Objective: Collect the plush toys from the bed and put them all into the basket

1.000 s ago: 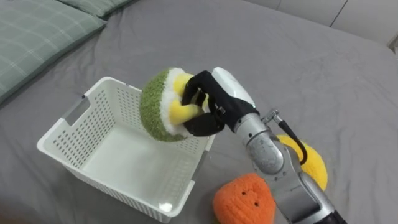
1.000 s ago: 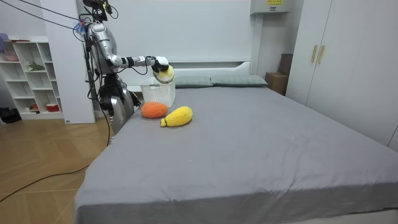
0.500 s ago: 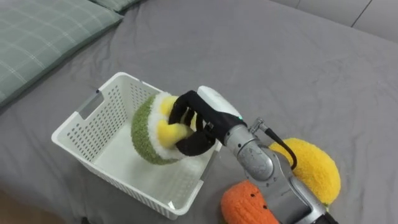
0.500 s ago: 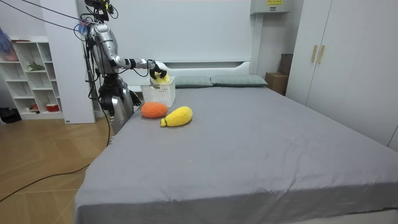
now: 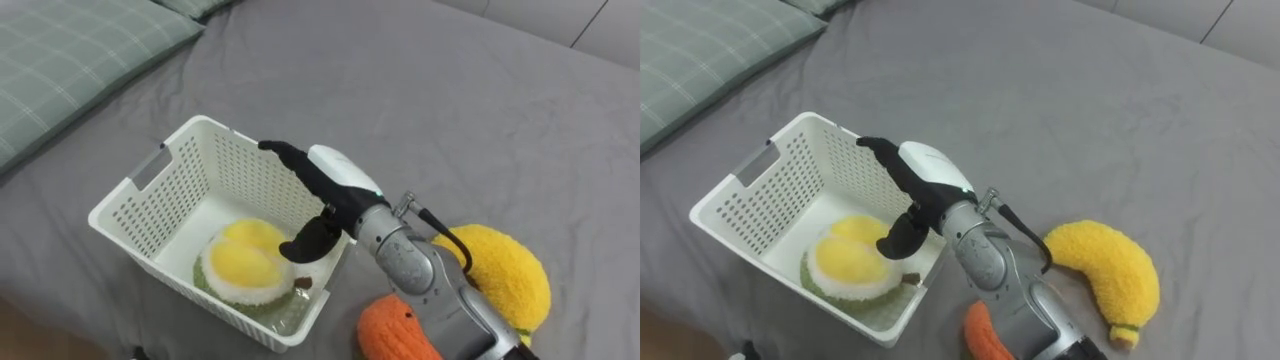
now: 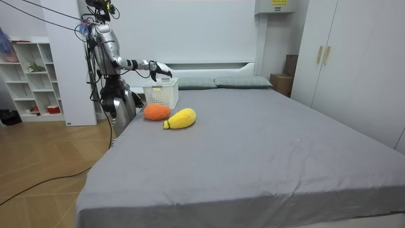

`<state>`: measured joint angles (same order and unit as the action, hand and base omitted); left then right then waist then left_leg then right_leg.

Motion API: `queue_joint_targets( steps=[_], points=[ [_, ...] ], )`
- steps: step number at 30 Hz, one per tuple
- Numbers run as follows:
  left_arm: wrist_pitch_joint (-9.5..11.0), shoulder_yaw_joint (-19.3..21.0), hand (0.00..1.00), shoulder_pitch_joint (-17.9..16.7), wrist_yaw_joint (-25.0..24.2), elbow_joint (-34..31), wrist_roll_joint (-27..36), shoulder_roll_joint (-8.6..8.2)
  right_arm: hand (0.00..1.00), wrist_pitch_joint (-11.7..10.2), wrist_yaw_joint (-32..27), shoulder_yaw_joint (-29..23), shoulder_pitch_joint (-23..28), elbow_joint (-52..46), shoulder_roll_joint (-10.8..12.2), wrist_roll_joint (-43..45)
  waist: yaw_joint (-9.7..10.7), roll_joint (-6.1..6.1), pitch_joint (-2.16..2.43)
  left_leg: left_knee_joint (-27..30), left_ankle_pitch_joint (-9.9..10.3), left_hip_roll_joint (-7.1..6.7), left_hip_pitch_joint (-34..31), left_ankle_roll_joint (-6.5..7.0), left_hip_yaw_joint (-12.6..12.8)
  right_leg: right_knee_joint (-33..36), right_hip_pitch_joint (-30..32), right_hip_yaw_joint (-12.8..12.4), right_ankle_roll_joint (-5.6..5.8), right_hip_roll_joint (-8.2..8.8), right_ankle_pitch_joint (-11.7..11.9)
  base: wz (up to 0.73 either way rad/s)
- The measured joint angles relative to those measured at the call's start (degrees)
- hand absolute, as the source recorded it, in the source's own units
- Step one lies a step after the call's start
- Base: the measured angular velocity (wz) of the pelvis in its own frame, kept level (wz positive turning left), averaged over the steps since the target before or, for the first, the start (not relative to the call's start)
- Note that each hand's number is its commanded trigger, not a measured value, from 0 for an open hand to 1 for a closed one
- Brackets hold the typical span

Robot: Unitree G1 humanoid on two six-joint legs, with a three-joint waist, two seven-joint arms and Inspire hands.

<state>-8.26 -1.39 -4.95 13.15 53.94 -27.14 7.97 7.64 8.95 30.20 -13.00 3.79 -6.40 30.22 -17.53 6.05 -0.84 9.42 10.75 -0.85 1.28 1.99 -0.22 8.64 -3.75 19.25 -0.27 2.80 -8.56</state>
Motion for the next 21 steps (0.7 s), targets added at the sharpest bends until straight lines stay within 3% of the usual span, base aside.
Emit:
queue_joint_targets(
  steps=[15,21],
  points=[
    [-0.09,0.17,0.00,-0.11,0.09,0.08,-2.34,0.08,0.00,-0.01,-0.26,-0.10,-0.01,-0.02,-0.17,-0.01,-0.23,-0.01,-0.01,0.01,0.00,-0.19,0.07,0.00,0.36,0.00,0.01,-0.47,0.00,-0.11,0.00,0.00],
    [0.01,1.36,0.00,-0.42,1.14,0.09,-2.31,-0.03,0.00,-0.39,-4.35,-3.85,-0.11,-0.01,-1.12,-0.21,0.02,0.03,0.02,0.07,-0.02,0.02,0.44,0.00,0.40,0.00,-0.31,-0.66,0.00,-0.06,0.01,0.00]
  ],
)
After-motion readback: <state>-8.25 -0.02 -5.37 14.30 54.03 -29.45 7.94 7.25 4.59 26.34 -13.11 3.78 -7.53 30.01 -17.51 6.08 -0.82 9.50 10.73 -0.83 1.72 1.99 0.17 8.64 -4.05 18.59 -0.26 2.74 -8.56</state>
